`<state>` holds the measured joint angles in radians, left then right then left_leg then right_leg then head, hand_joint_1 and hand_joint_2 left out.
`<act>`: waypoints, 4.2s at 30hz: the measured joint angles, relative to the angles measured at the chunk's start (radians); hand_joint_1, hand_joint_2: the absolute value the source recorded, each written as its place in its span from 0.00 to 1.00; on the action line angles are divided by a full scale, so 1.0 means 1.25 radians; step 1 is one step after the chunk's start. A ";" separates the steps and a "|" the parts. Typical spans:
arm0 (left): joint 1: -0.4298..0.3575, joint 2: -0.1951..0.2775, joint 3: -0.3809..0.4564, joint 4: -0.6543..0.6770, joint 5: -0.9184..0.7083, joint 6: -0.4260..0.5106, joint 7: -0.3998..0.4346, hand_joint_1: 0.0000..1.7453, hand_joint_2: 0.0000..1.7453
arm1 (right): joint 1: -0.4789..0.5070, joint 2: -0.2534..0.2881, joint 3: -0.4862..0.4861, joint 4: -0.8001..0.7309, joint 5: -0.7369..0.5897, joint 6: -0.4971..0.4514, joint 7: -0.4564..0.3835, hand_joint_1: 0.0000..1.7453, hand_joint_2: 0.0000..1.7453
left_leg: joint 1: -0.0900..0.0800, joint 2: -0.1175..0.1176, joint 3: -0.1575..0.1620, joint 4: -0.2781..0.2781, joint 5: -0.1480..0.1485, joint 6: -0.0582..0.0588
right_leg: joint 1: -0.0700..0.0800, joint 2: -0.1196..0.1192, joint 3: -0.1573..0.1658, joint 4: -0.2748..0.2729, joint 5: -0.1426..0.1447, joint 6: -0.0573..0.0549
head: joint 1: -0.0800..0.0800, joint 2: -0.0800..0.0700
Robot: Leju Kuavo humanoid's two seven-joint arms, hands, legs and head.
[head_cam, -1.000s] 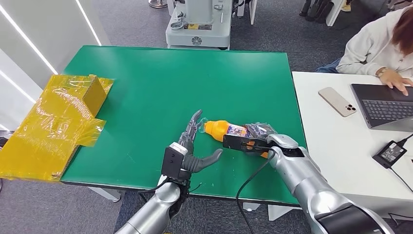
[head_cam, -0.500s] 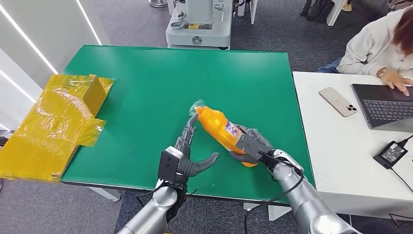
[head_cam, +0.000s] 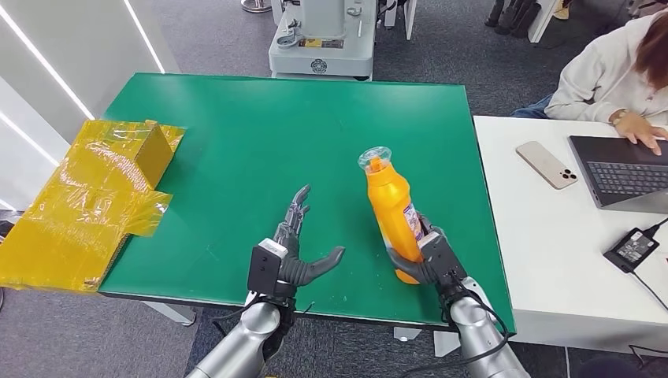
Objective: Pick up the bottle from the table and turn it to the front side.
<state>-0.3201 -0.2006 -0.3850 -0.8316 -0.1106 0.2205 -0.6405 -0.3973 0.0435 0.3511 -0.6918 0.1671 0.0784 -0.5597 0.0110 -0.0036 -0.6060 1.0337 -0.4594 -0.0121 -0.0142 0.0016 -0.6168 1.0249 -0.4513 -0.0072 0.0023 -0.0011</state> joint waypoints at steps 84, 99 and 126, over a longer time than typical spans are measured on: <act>-0.230 -0.022 0.064 0.184 0.248 -0.331 0.143 0.00 1.00 | -0.082 0.066 0.138 -0.007 0.222 -0.044 0.037 0.99 1.00 | 0.000 0.000 -0.001 0.000 0.000 0.000 | 0.000 0.000 -0.001 0.000 0.000 0.000 | 0.000 0.000; -0.228 -0.011 0.064 0.184 0.239 -0.347 0.147 0.99 1.00 | -0.085 0.058 0.152 0.023 0.240 -0.058 0.052 0.97 1.00 | 0.000 0.000 0.000 0.000 0.000 0.000 | 0.000 0.001 -0.001 0.000 0.000 0.000 | 0.000 0.000; -0.227 -0.034 0.099 0.214 0.468 -0.538 0.291 1.00 1.00 | -0.062 0.029 0.147 0.011 0.243 -0.115 0.046 0.99 1.00 | 0.000 0.001 0.000 0.000 0.000 0.000 | 0.000 0.001 -0.001 0.000 0.000 0.000 | 0.000 0.000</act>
<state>-0.6034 -0.2434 -0.2613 -0.5646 0.4747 -0.4518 -0.2762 -0.4750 0.0794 0.5350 -0.6776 0.4706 -0.0659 -0.5028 0.0110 -0.0020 -0.6062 1.0341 -0.4593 -0.0123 -0.0140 0.0035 -0.6182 1.0250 -0.4512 -0.0073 0.0023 -0.0011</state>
